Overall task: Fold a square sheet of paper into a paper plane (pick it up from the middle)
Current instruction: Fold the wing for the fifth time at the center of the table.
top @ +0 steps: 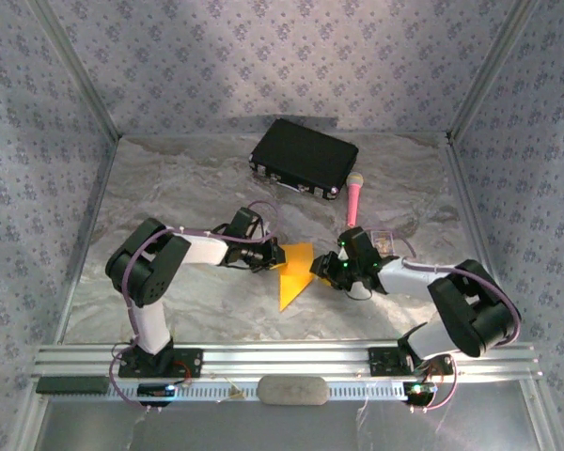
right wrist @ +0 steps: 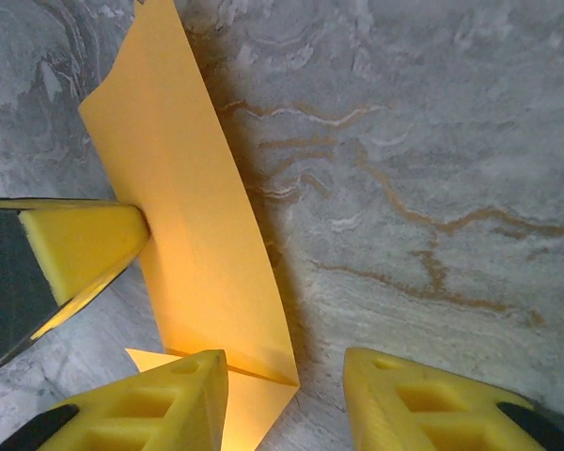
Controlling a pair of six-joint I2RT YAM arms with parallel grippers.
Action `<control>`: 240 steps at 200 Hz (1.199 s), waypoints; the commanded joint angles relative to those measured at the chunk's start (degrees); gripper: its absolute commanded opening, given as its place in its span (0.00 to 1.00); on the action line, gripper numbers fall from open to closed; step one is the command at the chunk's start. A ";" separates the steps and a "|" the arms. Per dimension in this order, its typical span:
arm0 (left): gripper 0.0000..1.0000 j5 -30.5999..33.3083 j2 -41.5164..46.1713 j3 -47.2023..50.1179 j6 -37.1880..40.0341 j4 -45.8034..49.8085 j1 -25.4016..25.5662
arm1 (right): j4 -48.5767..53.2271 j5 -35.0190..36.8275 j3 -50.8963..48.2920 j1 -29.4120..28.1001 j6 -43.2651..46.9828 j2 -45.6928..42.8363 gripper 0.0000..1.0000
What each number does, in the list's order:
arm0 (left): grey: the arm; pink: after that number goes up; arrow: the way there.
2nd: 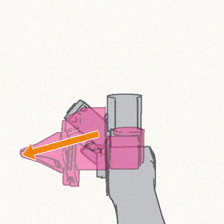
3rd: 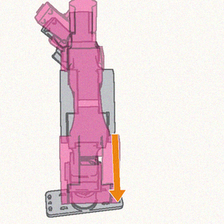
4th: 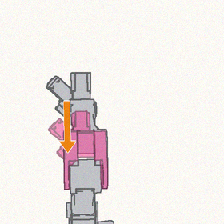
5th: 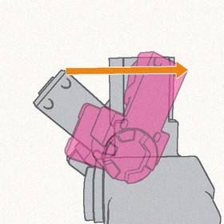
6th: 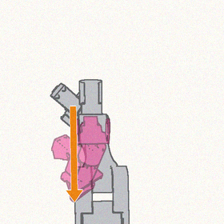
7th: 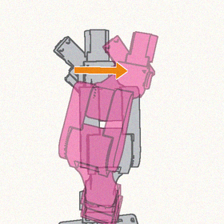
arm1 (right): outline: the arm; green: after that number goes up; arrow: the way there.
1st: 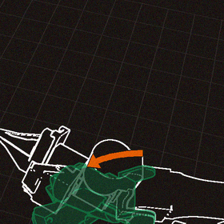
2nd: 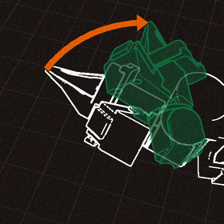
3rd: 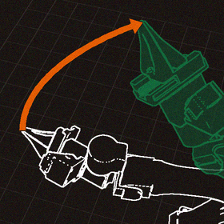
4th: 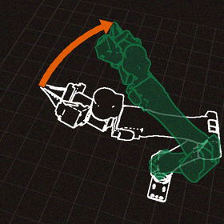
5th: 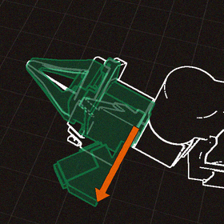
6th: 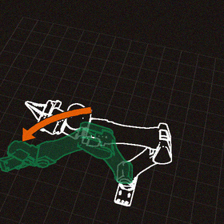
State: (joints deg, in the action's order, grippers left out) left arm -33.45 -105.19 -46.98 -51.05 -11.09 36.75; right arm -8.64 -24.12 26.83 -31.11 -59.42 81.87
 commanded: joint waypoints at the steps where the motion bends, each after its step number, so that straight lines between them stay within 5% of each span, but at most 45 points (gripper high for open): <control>1: 0.00 0.10 -1.16 1.30 -0.06 1.16 -0.14 | -4.35 -2.66 0.86 0.61 1.00 2.16 0.36; 70: 0.00 0.05 -1.29 1.46 -0.02 0.73 -0.19 | -9.11 -6.57 0.92 2.84 2.92 3.14 0.33; 116: 0.00 -0.21 -1.25 1.67 -0.28 0.17 -0.22 | -12.09 -16.66 3.68 4.28 8.29 8.10 0.35; 240: 0.00 -0.30 -0.72 2.16 -0.46 -0.05 -0.41 | -11.08 -16.94 4.04 7.34 8.86 11.13 0.34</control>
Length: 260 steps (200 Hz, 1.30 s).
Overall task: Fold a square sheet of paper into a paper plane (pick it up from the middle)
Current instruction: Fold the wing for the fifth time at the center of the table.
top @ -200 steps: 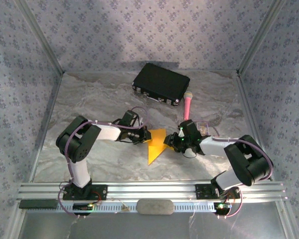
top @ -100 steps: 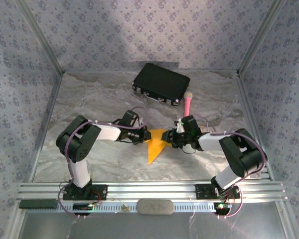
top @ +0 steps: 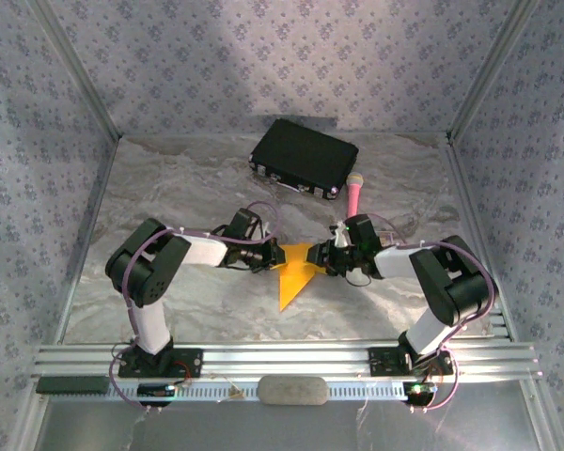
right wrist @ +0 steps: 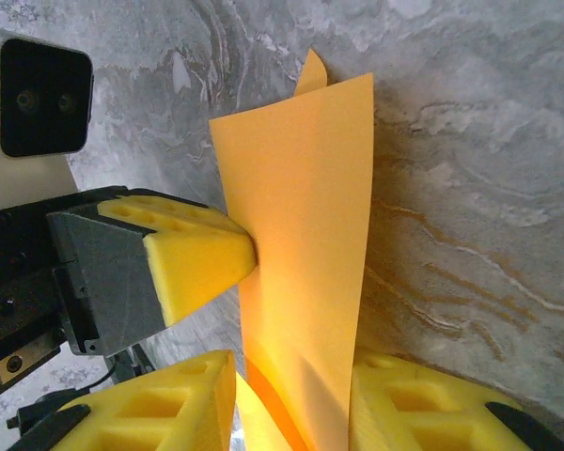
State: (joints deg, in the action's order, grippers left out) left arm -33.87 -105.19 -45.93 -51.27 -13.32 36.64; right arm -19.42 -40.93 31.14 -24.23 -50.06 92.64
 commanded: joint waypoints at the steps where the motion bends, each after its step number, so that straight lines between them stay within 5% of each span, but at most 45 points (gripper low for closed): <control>1: 0.00 0.12 -0.68 1.11 -0.24 2.17 -0.28 | -0.46 -0.13 -0.32 0.48 -0.57 0.35 0.34; 157: 0.00 -0.58 -0.35 1.11 -0.25 1.47 -0.69 | 2.72 -4.48 2.68 0.70 7.10 4.19 0.22; 216: 0.00 -0.82 1.04 1.97 -1.00 -0.22 -0.78 | 3.50 -5.60 3.15 0.77 7.93 4.36 0.09; 260: 0.30 1.91 9.01 2.89 -0.05 1.74 -0.37 | 3.51 -2.69 1.31 0.48 1.28 -0.56 0.02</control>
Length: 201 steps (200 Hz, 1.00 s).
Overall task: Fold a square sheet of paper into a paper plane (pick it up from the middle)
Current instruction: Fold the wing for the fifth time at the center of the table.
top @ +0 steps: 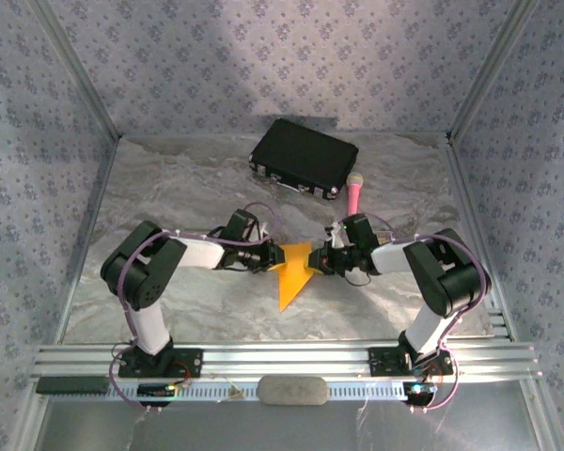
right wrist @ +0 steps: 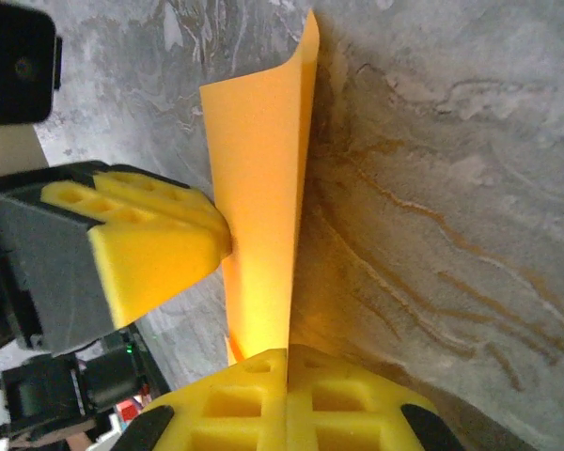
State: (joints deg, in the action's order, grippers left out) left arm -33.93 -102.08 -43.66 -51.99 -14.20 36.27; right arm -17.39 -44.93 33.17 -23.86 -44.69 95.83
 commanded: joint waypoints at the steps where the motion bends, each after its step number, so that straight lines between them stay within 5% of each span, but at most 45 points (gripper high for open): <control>1: 0.31 2.18 6.18 0.56 0.80 2.78 0.02 | 1.61 1.54 -0.82 0.12 -4.27 -3.87 0.02; 22: 0.40 6.32 10.42 -0.33 4.04 7.78 1.73 | -0.61 4.86 -3.14 0.05 -9.88 -6.72 0.01; 57: 0.40 12.49 13.77 -1.69 9.74 14.53 5.66 | -3.76 9.65 -6.21 -0.53 -17.84 -9.67 0.01; 129: 0.33 18.19 17.23 2.25 9.27 11.70 10.19 | -8.00 14.89 -9.96 -2.49 -25.71 -10.31 0.02; 201: 0.32 32.16 22.82 5.72 18.05 10.25 19.04 | -8.64 15.64 -10.67 -3.65 -27.39 -11.34 0.01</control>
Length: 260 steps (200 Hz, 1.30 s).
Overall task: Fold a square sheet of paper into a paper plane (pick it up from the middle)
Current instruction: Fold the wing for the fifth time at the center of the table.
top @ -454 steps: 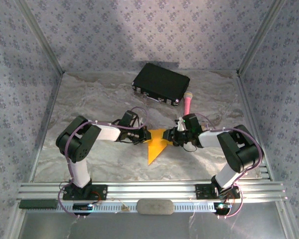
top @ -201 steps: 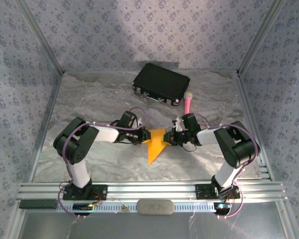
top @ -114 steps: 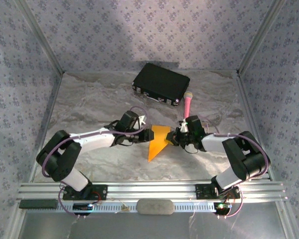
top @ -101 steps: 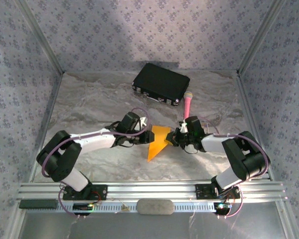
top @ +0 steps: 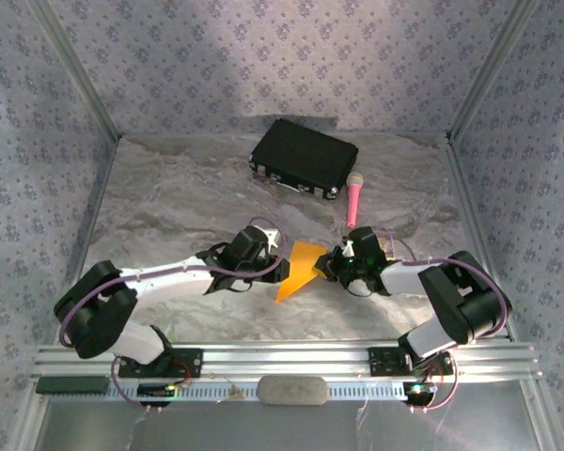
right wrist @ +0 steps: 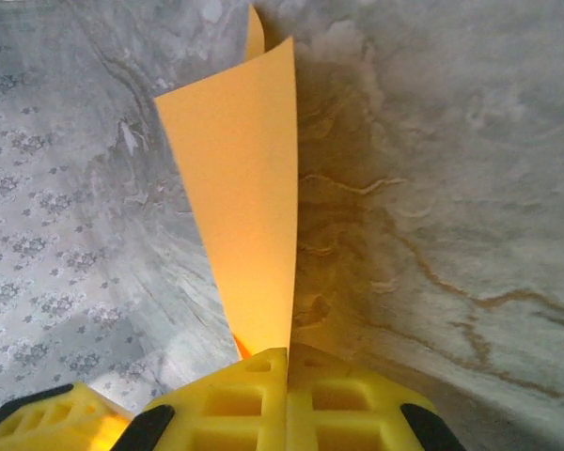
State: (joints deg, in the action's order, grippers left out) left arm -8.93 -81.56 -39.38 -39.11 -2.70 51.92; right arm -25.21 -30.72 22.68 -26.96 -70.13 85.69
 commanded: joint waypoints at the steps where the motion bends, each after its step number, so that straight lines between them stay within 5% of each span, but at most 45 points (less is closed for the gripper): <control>1: 0.32 7.38 2.33 1.47 5.23 -1.25 3.55 | -0.76 1.44 -0.18 -0.59 -1.94 -1.21 0.01; 74: 0.48 8.96 -1.17 -1.58 7.75 3.68 9.66 | 0.77 2.80 -0.52 -1.09 -4.65 -3.22 0.00; 113: 0.52 17.27 -6.40 -7.82 12.23 11.47 14.51 | 0.99 2.75 -0.40 -1.16 -5.06 -3.67 0.00; 177: 0.53 26.84 -13.63 -14.83 13.87 19.02 17.59 | 1.72 2.69 -0.18 -1.15 -5.07 -3.73 0.00; 260: 0.48 29.93 -17.90 -17.73 15.18 22.48 18.84 | 2.19 2.58 -0.04 -1.04 -5.41 -3.82 0.00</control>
State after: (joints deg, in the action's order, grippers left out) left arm 18.74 -98.61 -55.24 -25.06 17.06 70.26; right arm -24.84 -29.06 22.63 -27.79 -74.41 82.98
